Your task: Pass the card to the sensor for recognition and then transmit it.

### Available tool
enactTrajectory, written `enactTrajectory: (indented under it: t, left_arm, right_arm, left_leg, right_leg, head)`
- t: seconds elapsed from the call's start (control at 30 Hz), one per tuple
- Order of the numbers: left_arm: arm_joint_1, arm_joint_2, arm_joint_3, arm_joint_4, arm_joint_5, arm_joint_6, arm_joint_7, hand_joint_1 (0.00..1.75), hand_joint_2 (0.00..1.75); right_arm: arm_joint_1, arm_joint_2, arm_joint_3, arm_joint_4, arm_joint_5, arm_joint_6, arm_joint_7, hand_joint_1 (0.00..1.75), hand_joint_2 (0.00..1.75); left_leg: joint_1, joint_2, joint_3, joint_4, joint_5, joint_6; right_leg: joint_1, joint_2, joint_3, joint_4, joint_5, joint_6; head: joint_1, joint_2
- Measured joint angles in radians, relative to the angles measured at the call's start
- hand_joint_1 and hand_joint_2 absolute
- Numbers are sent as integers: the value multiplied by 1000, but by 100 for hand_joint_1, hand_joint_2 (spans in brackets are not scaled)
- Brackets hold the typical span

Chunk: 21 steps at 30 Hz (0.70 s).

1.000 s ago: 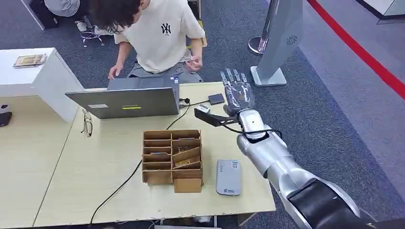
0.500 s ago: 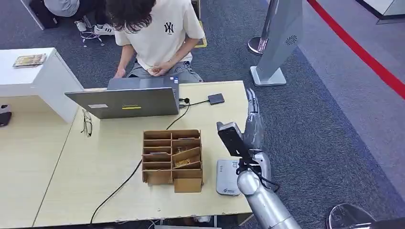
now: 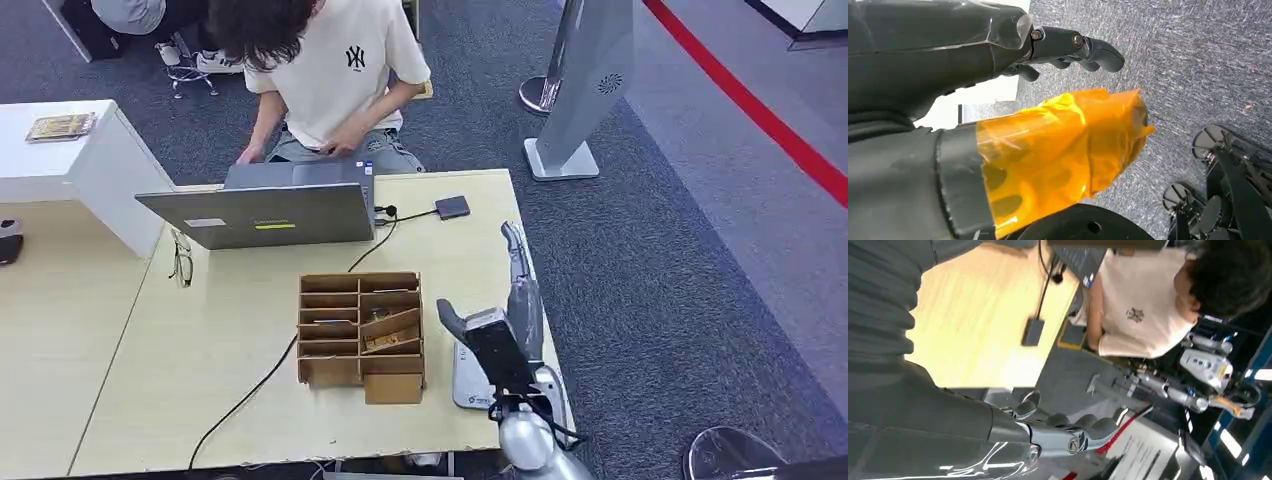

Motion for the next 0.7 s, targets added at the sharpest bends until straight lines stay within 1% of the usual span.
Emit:
enactTrajectory:
  t: [0.27, 0.57, 0.7]
  left_arm:
    - [0, 0, 0, 1, 14, 16, -3, 0, 0]
    - [-1, 5, 0, 14, 17, 37, -7, 0, 0]
    - [-2, 8, 0, 27, 16, 49, -10, 0, 0]
  right_arm:
    - [36, -16, 98, -39, -26, 63, 8, 0, 175]
    - [46, -45, 186, -58, -66, 100, 8, 0, 175]
    - [43, -64, 231, -60, -69, 126, 19, 0, 175]
  left_leg:
    - [0, 1, 0, 0, 0, 0]
    - [0, 1, 0, 0, 0, 0]
    - [0, 1, 0, 0, 0, 0]
  right_leg:
    - [0, 0, 0, 0, 0, 0]
    - [0, 0, 0, 0, 0, 0]
    - [0, 0, 0, 0, 0, 0]
  head:
    - [0, 0]
    - [0, 0]
    - [0, 0]
